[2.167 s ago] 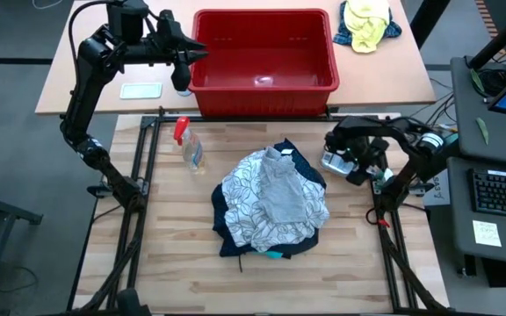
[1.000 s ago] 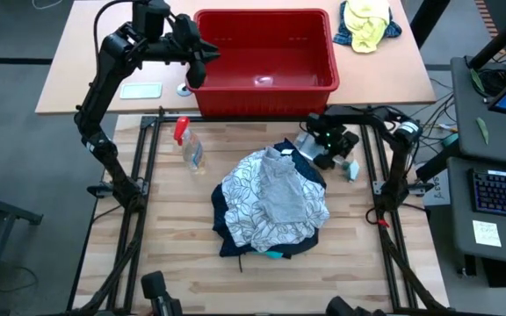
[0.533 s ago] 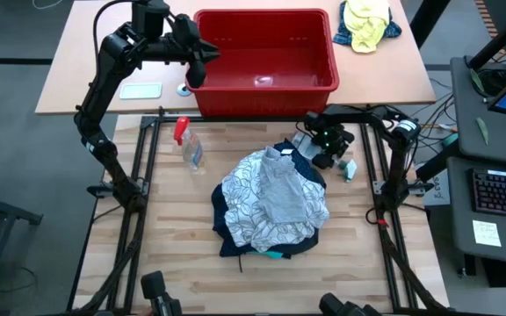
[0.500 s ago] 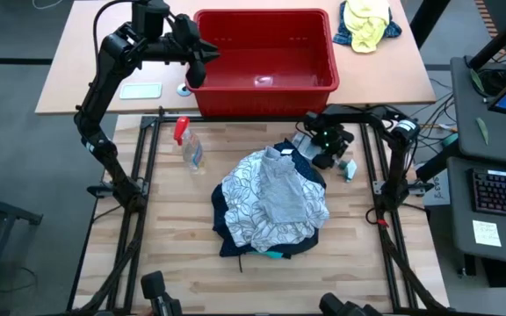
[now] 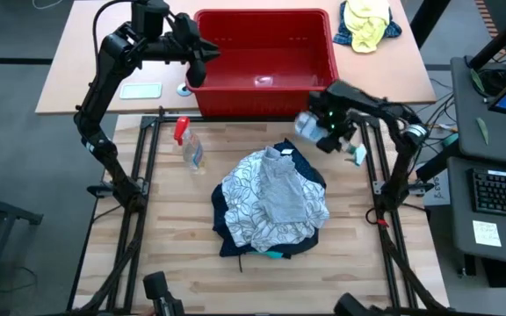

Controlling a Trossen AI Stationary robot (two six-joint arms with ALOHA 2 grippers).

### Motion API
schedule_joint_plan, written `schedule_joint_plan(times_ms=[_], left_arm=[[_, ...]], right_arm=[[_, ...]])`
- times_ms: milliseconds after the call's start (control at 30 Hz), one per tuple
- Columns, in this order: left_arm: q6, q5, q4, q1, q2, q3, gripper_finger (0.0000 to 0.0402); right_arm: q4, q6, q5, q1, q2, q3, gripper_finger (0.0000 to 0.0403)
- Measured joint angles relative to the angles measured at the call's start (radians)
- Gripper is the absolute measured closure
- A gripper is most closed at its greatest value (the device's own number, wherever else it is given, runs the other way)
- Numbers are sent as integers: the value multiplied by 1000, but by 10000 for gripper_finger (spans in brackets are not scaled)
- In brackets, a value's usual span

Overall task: Fold Laundry from Bin
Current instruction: Adjust the right spray bottle

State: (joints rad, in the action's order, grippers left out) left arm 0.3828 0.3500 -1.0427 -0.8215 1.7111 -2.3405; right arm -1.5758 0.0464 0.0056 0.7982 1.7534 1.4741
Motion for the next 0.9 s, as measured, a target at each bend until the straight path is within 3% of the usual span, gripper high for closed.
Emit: schedule_joint_plan(times_ms=[67,300,467,533,733,900], left_arm=[[12,14,29,0,0,0,326],[240,189,112,66,5,0,313],[479,190,117,161,41,0,247],[535,191,107,204,61,0,210],[553,191,118,253,91,0,117],[574,192,115,297,103,0,91]], right_arm=[[21,34,-59,0,-51,64,210],[9,149,-570,30,-130,276,210],[3,237,-1142,28,-142,383,210],[7,321,-1293,7,-132,427,210],[5,617,-1381,-64,-108,546,210],[5,706,-1393,-140,-97,573,210]])
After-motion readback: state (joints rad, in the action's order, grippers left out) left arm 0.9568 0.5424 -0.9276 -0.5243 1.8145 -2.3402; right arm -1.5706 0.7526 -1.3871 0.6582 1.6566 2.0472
